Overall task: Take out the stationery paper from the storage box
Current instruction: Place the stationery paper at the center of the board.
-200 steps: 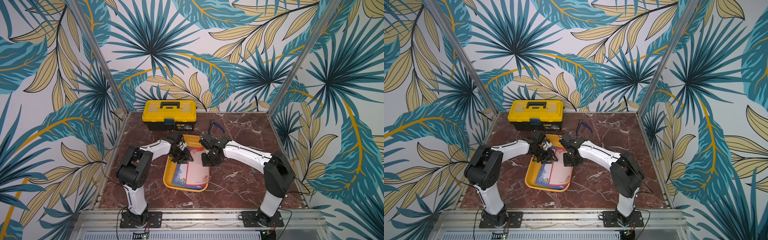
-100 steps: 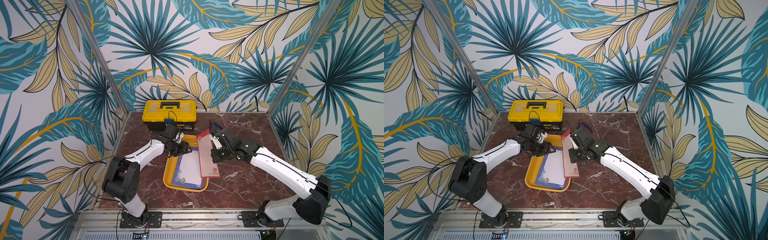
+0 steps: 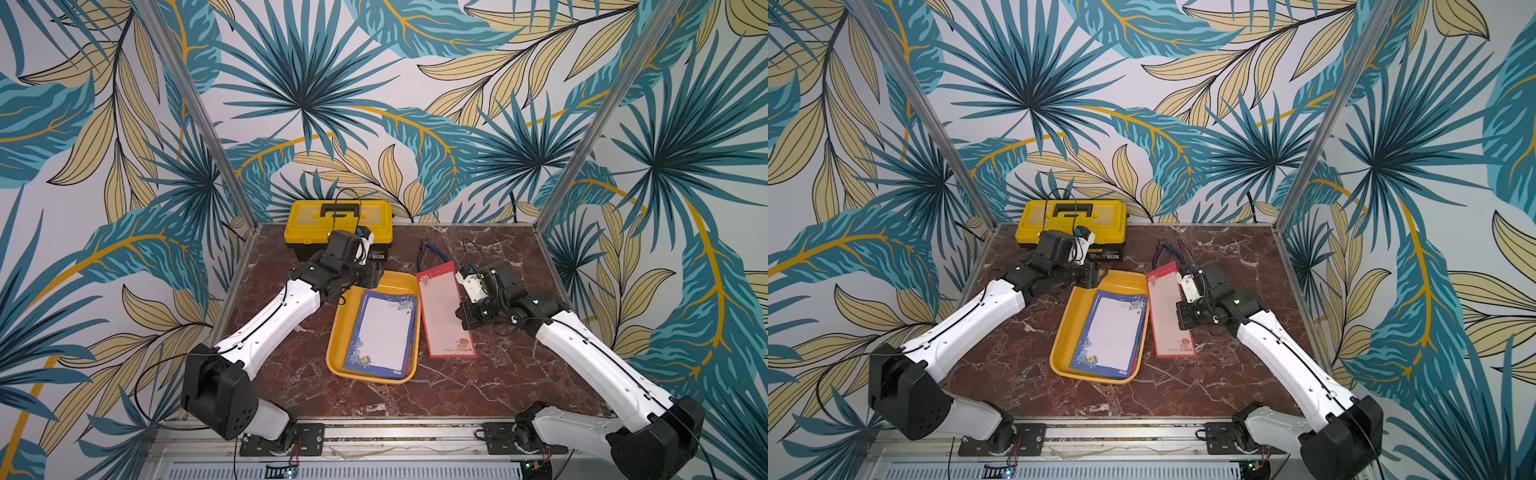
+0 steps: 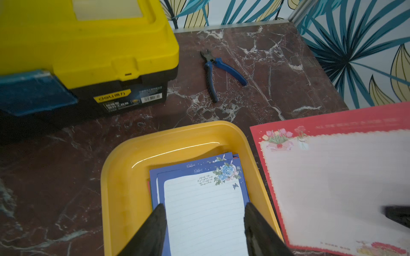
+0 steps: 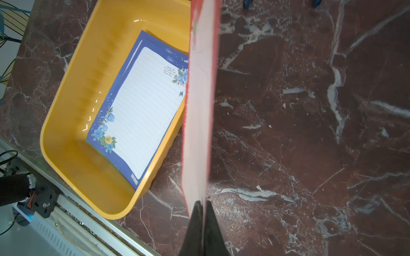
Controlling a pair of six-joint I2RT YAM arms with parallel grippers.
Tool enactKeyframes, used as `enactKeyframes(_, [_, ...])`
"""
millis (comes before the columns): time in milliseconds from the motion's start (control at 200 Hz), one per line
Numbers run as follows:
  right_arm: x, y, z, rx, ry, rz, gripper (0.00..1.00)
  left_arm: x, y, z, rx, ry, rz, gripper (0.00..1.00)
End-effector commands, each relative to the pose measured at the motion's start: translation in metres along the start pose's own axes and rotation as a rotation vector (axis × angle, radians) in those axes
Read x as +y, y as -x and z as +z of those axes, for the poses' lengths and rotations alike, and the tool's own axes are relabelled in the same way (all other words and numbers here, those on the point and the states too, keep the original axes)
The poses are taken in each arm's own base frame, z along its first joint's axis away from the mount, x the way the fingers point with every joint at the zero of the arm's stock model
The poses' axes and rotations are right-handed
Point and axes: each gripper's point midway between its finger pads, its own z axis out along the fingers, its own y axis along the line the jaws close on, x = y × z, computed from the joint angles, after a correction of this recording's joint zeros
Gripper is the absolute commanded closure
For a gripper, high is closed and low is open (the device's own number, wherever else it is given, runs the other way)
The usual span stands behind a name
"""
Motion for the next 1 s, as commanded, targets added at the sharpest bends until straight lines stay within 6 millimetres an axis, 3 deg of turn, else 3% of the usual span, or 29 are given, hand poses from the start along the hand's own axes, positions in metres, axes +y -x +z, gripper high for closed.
enactKeyframes(0, [-0.002,-0.013,0.019,0.064,0.095,0.049,1.0,-0.007,0.027,-0.02,-0.094,0.067,0.164,0.43])
enactKeyframes(155, [-0.025,-0.02,0.043,0.117,0.125,0.189,1.0,-0.031,0.034,-0.027,-0.121,0.082,0.296,0.42])
enactKeyframes(386, [-0.073,-0.04,0.071,0.256,0.012,0.341,1.0,-0.05,0.028,-0.024,-0.096,0.027,0.281,0.42])
enactKeyframes(736, [-0.137,-0.06,0.074,0.369,-0.266,0.351,1.0,-0.053,0.012,-0.007,-0.04,0.005,0.266,0.42])
enactKeyframes(996, [-0.15,-0.052,0.081,0.343,-0.324,0.359,1.0,-0.051,0.008,0.005,-0.015,0.013,0.225,0.42])
